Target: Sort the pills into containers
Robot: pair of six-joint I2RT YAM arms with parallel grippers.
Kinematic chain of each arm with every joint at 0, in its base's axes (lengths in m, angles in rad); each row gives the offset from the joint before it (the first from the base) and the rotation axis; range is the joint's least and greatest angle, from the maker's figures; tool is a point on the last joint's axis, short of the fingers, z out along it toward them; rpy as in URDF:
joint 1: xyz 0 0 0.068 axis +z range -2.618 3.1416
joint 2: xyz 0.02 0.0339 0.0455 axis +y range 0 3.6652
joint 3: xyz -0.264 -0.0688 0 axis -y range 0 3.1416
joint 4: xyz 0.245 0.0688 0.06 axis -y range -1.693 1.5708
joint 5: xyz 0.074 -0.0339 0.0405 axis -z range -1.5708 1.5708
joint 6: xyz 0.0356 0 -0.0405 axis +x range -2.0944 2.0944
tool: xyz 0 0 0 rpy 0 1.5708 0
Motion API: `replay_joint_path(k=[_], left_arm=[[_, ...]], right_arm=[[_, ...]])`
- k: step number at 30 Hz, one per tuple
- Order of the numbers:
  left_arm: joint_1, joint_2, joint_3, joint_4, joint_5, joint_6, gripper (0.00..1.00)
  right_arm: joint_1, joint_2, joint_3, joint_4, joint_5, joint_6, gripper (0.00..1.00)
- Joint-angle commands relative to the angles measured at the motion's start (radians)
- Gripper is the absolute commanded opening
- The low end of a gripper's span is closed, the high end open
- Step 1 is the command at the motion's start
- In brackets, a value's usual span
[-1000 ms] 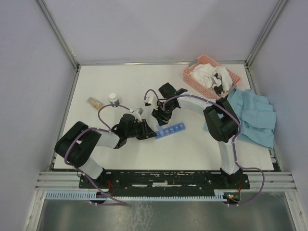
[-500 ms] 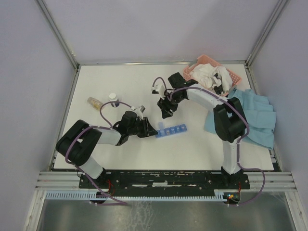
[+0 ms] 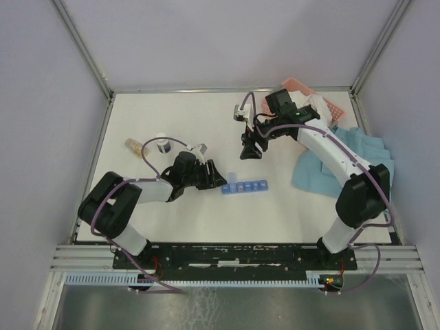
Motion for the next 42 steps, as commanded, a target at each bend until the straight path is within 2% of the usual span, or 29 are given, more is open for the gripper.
replay_joint_path(k=[1, 4, 7, 11, 12, 13, 15, 18, 25, 28, 31, 37, 40, 42], left_arm=[[0.006, -0.183, -0.021, 0.015, -0.062, 0.076, 0.64], [0.007, -0.352, -0.058, -0.025, -0.127, 0.134, 0.65], [0.009, -0.524, -0.1, -0.071, -0.244, 0.18, 0.72], [0.012, -0.741, -0.146, -0.144, -0.439, 0.209, 0.91], [0.015, -0.786, -0.154, -0.158, -0.505, 0.204, 0.96], [0.02, -0.824, -0.158, -0.168, -0.54, 0.196, 0.99], [0.035, -0.88, -0.161, -0.185, -0.584, 0.175, 0.99], [0.073, -0.906, -0.143, -0.2, -0.587, 0.138, 0.99], [0.227, -0.832, -0.023, -0.275, -0.555, 0.066, 0.99], [0.329, -0.769, 0.029, -0.302, -0.522, 0.01, 0.99], [0.455, -0.698, 0.06, -0.288, -0.433, -0.058, 1.0], [0.663, -0.482, 0.152, -0.275, -0.267, -0.12, 0.99], [0.717, -0.354, 0.222, -0.32, -0.295, -0.119, 0.99], [0.724, -0.228, 0.31, -0.419, -0.353, -0.125, 0.96]], right_arm=[[-0.007, -0.163, -0.033, 0.03, -0.045, 0.034, 0.67], [-0.007, -0.275, -0.087, 0.116, -0.046, 0.16, 0.7], [-0.007, -0.382, -0.176, 0.208, -0.048, 0.239, 0.78], [-0.014, -0.5, -0.35, 0.335, -0.064, 0.258, 0.98], [-0.024, -0.524, -0.392, 0.36, -0.079, 0.25, 1.0], [-0.037, -0.542, -0.426, 0.386, -0.102, 0.256, 1.0], [-0.068, -0.562, -0.478, 0.426, -0.165, 0.279, 1.0], [-0.087, -0.553, -0.475, 0.43, -0.222, 0.315, 1.0], [-0.087, -0.524, -0.448, 0.357, -0.166, 0.275, 1.0], [-0.087, -0.524, -0.42, 0.304, -0.138, 0.263, 0.99], [-0.086, -0.542, -0.42, 0.301, -0.115, 0.263, 1.0], [-0.087, -0.573, -0.438, 0.309, -0.062, 0.235, 1.0], [-0.087, -0.573, -0.45, 0.324, -0.048, 0.23, 1.0], [-0.088, -0.564, -0.457, 0.333, -0.047, 0.231, 1.0]])
